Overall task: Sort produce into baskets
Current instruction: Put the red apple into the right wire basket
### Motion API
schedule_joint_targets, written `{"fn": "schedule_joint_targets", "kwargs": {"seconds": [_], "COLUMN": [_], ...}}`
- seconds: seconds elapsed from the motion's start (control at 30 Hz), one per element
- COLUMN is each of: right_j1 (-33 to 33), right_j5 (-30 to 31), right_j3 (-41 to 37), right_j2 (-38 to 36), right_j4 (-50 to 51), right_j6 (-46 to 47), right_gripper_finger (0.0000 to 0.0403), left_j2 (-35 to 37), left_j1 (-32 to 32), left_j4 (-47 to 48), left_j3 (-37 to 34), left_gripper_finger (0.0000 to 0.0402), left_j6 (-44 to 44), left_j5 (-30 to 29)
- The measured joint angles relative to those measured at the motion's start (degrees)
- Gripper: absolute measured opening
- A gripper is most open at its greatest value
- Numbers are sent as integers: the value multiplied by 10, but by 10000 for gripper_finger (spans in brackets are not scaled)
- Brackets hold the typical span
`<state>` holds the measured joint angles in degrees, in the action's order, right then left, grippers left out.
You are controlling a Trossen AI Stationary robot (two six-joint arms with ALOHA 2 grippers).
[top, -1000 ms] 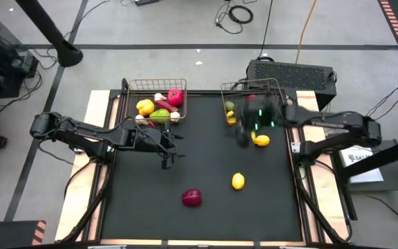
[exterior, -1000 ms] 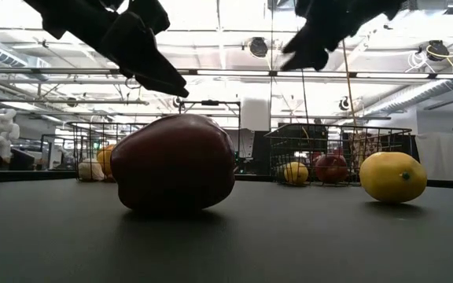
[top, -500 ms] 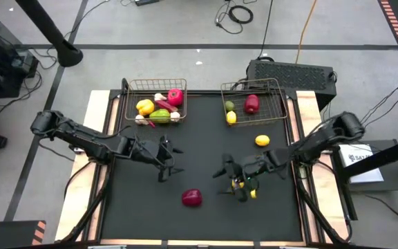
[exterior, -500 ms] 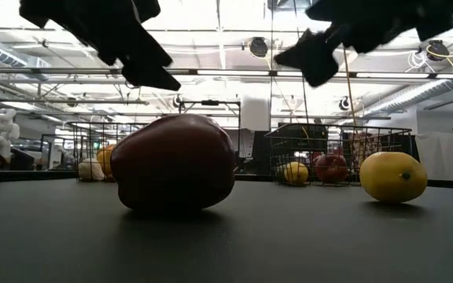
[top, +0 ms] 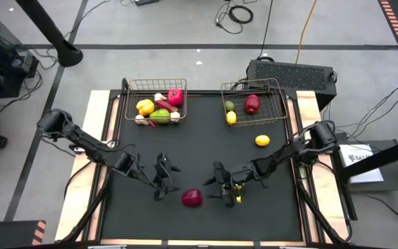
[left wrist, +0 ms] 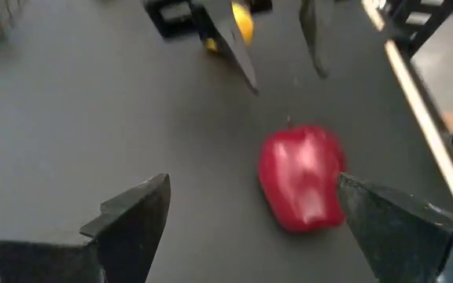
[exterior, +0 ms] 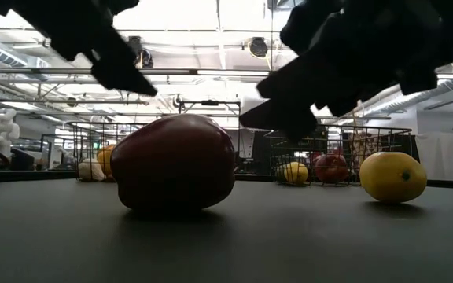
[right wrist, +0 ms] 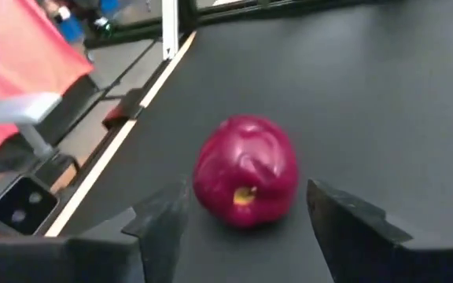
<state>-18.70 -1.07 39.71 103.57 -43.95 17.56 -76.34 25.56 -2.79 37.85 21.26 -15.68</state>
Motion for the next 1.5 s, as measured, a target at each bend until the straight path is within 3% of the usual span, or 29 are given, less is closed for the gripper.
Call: {"fn": "schedule_joint_targets", "kwargs": {"seconds": [0.23, 0.5, 0.97, 1.5], "right_j1": [0, -2, -2, -2], "right_j5": [27, 27, 23, 25], "right_j3": [3, 44, 57, 57], "right_j2": [27, 74, 86, 86], "right_j4": [-13, -6, 5, 4], "right_j6": [55, 74, 69, 43], "right_gripper_finger": [220, 213, 206, 80], "left_j2": [-78, -155, -180, -190], "left_j1": [37, 50, 48, 44], "left_j4": [-50, -137, -158, -166], "left_j3": [0, 0, 0, 0], "left_gripper_finger": [368, 368, 368, 368], "left_j6": [25, 25, 24, 25], "left_j5": [-33, -13, -15, -34]}}
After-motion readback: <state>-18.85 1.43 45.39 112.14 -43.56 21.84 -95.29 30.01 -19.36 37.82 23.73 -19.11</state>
